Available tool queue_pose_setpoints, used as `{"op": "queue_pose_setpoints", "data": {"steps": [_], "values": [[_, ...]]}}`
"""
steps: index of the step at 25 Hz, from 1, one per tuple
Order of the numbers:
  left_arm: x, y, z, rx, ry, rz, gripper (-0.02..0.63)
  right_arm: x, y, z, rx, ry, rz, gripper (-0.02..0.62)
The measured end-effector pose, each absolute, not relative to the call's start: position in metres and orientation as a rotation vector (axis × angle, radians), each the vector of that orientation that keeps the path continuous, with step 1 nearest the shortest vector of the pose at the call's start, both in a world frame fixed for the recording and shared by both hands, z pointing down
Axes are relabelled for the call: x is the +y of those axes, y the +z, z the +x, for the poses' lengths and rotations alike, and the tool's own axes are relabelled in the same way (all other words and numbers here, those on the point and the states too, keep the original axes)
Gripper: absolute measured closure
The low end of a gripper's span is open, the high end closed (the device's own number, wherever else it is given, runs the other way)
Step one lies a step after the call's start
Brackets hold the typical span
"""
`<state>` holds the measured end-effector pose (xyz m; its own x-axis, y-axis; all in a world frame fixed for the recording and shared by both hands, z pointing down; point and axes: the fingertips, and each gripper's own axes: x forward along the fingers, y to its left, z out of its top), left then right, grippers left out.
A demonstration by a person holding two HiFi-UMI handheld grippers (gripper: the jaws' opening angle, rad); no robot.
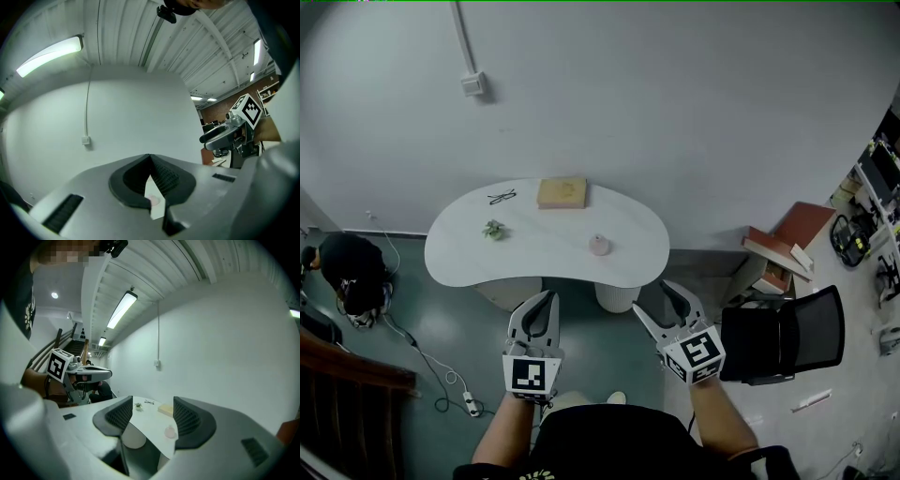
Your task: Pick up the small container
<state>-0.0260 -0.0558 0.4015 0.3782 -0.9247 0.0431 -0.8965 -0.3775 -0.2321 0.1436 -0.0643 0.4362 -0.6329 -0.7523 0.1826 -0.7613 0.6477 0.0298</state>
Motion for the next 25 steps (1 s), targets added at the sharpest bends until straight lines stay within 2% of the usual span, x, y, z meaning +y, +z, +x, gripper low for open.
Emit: {"op": "queue_pose_setpoints", "data": {"steps": [12,25], "values": [[-0.067,0.415,-0.043,1.653,-0.303,-2.456,0.601,-0.081,0.445,0.134,-2.704,0.083,1.212,0.331],[-0.164,0.422,-0.055,1.61,-0.275,-2.523,0.602,-0.167,0.453,0.108,-2.673,0.099,1.221,0.331]]}}
